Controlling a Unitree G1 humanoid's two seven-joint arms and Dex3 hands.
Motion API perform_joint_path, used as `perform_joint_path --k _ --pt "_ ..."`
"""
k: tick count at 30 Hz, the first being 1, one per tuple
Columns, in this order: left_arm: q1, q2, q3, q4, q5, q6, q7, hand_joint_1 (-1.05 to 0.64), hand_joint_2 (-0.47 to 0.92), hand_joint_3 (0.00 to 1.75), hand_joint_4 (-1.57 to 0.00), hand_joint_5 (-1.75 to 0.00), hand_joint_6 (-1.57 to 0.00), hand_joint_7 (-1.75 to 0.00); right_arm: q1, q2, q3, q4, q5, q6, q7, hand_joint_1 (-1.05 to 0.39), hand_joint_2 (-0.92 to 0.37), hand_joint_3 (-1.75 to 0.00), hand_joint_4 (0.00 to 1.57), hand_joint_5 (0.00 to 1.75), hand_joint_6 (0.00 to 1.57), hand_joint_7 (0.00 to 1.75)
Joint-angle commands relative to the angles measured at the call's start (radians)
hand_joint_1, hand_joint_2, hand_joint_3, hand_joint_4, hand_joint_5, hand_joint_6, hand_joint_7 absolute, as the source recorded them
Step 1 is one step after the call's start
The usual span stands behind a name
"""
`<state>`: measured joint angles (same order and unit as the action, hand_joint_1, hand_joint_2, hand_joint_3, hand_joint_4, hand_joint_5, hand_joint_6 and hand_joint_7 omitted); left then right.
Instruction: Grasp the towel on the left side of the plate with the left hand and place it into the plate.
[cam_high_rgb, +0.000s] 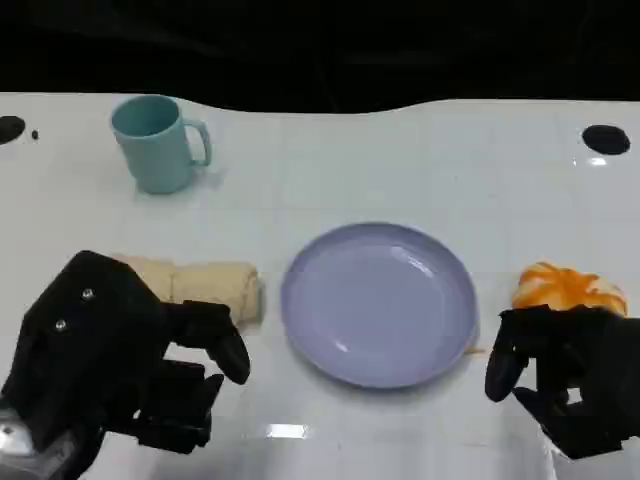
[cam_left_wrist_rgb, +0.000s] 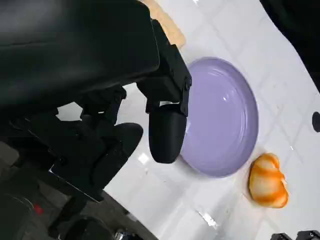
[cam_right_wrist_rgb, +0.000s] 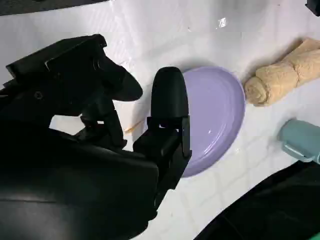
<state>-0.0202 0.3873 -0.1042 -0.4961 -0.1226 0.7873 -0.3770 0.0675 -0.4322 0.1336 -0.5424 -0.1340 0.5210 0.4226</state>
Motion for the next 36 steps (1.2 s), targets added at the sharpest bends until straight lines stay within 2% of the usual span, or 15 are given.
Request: perform_joint_path --k 1,28,31,32,36 --pt "0.001 0.023 0.005 -0.009 0.009 -0.003 0.002 0.0 0.49 1.34 -0.82 -1.75 -0.73 -1.63 -0.007 -0.009 -0.006 -0.004 0.003 -0.013 0.001 0.03 -0.62 -1.01 0.69 1.74 0.68 1.44" --pt "-0.008 0.015 0.042 0.011 -0.019 -0.022 -0.003 -0.01 0.51 1.3 -0.8 -1.75 -0.71 -1.59 -0.013 -0.007 0.0 0.003 -0.003 -0.027 -0.002 0.01 -0.59 -1.04 0.71 1.75 0.69 1.43" --pt "-0.008 -0.003 0.065 0.015 -0.033 -0.028 0.008 0.0 0.57 1.15 -0.69 -1.66 -0.69 -1.38 -0.013 -0.007 -0.001 0.002 -0.002 -0.028 -0.002 0.02 -0.59 -1.05 0.7 1.74 0.69 1.42" --pt "-0.006 -0.006 0.067 0.014 -0.031 -0.035 0.013 -0.01 0.59 1.09 -0.67 -1.58 -0.69 -1.23 -0.012 -0.008 -0.001 0.003 -0.002 -0.03 -0.002 0.02 -0.59 -1.05 0.7 1.74 0.69 1.42" --pt "0.013 0.008 0.064 0.048 -0.002 -0.173 0.0 -0.03 0.63 0.97 -0.55 -1.44 -0.64 -0.87 -0.008 -0.005 -0.003 -0.001 0.0 -0.031 -0.003 0.02 -0.59 -1.06 0.71 1.74 0.69 1.42"
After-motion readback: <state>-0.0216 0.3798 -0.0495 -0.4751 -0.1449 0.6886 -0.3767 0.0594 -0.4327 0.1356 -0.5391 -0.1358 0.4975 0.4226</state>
